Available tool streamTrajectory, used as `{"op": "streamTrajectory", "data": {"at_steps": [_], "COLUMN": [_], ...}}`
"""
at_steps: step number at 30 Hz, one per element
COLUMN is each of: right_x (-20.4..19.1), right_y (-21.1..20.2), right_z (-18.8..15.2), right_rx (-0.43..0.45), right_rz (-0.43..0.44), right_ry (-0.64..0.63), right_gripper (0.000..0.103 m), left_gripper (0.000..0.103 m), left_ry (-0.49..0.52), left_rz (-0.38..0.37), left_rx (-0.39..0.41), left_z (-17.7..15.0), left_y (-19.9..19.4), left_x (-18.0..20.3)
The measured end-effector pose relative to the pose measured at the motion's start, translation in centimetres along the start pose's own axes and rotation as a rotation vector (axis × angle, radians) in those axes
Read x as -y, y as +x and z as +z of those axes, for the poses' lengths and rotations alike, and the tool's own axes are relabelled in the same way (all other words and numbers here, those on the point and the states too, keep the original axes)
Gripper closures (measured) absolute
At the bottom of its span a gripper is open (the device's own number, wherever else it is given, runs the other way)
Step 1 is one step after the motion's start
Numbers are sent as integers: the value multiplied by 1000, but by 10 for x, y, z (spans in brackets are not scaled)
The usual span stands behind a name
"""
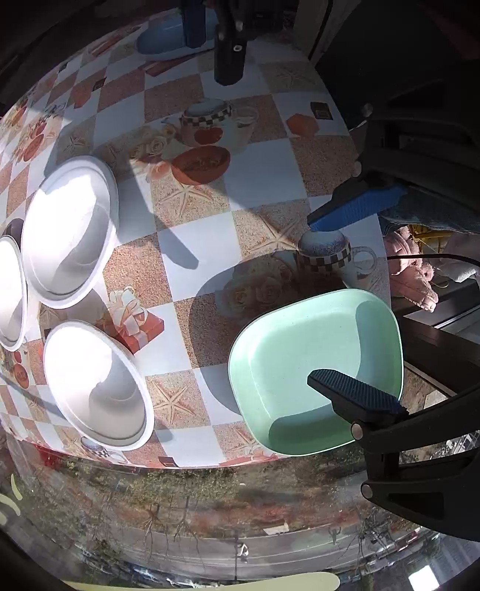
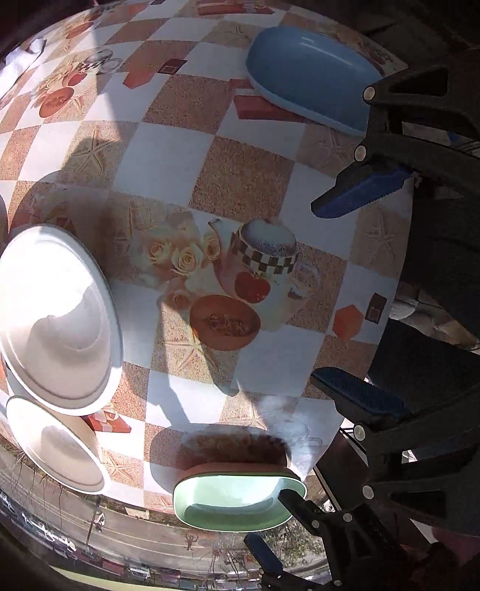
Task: Organize plates and bowls
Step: 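Move both grippers over to the blue plate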
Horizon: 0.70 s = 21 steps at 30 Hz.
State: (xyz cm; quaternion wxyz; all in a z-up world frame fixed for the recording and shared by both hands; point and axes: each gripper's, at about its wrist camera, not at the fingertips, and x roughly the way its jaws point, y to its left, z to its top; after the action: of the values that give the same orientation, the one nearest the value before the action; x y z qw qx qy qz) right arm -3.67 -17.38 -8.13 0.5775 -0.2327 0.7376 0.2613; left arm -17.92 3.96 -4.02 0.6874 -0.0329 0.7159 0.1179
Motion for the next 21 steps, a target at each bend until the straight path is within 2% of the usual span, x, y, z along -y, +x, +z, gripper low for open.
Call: {"op": "streamTrajectory", "data": {"at_steps": [5,8,16,21], "right_x": [68,115,231,294], "right_y": [-18,-22,-14,-14], "right_z": [-8,-24,-76,-88], "right_rx": [55,59,8,-23], "right_rz": [-34,-51,-136,-152], "right_ry": [145,248,485,547], "right_gripper": [19,19,19,19], "left_gripper": [23,23,23,23], "left_ry": [165,217,241,229], "left_rz": [-23,-52,-132,-142], "left_rx": [-2,-8,-58,-72], "left_z": [31,49,84,97], "left_y": [-2,-5,-1,1], "left_x": [57,87,150,175]}}
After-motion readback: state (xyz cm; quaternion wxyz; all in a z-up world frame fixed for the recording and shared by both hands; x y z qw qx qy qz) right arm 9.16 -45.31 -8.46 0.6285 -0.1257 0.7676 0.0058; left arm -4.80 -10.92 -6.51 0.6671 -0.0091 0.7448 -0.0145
